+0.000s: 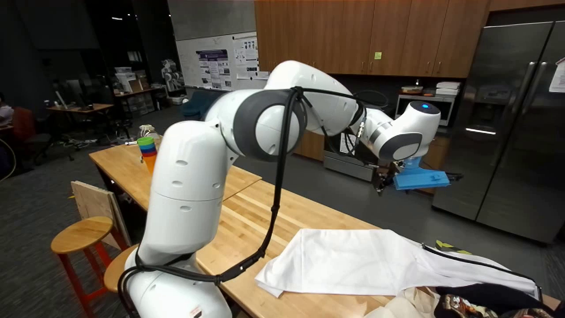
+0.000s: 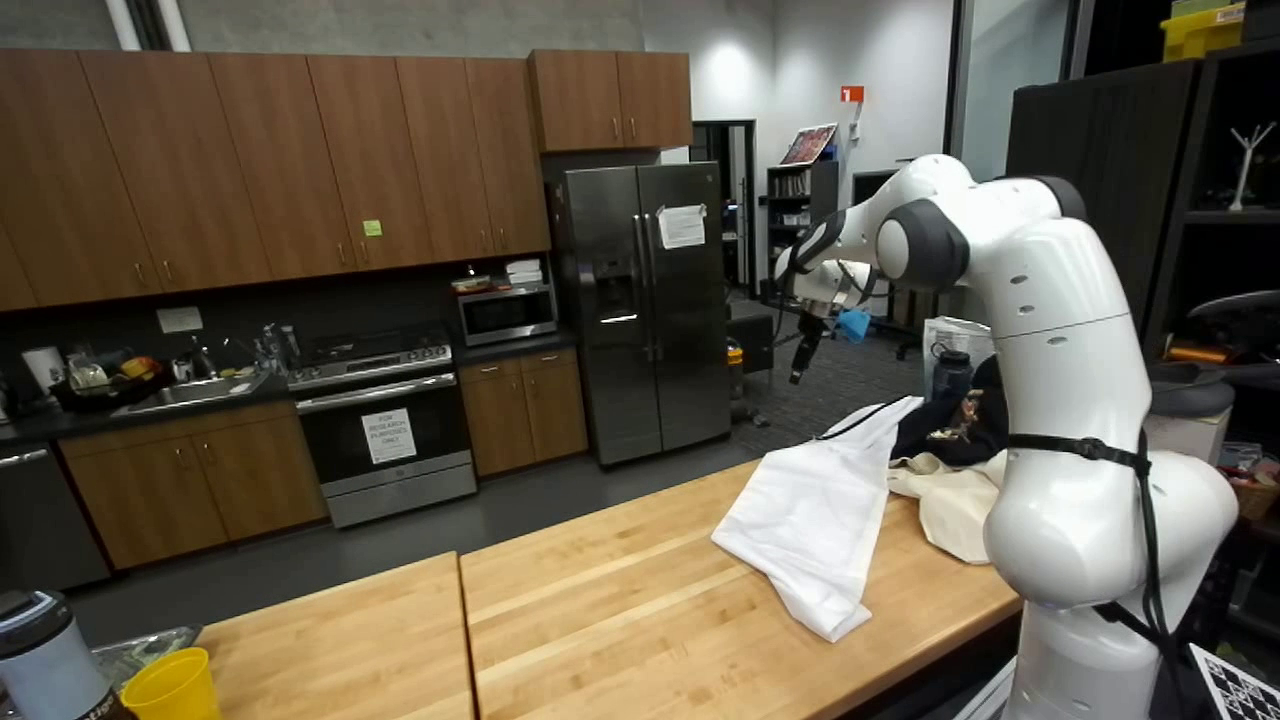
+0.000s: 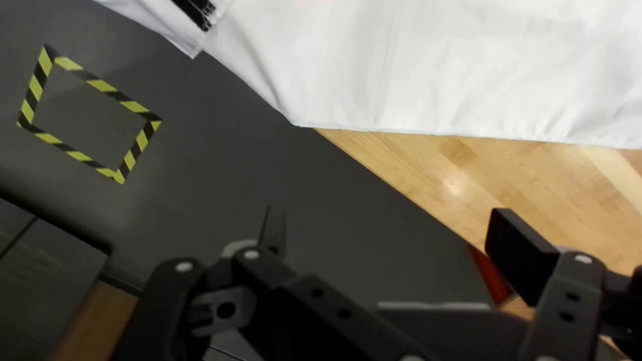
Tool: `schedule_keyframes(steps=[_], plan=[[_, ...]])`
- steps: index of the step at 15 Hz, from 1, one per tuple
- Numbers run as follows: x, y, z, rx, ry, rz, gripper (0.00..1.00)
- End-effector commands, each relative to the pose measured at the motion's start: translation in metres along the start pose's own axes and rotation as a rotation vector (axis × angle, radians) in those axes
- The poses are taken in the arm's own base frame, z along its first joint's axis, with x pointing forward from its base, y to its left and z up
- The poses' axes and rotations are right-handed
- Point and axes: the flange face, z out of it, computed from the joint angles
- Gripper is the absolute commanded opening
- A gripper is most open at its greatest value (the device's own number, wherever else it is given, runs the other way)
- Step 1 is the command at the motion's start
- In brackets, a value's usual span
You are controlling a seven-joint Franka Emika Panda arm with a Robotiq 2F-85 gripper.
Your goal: Move the white cloth to the left.
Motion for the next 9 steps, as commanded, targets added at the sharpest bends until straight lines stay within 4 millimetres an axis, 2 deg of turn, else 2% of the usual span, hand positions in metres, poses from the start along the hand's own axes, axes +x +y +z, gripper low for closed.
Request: schedule_keyframes(steps=[1,2,6,7,9], plan=[[0.012,0.029,0.001,-0.050,-0.016,0.103,1.00],[0.007,0.018,0.009,-0.027,-0.021,0.072,1.00],[0.009,0.028,0.008,-0.043,-0.018,0.095,1.00],[0.008,0.021,0.011,-0.022,-0.007,0.082,1.00],[0.008,0.021,0.027,-0.073,0.009,0.079,1.00]])
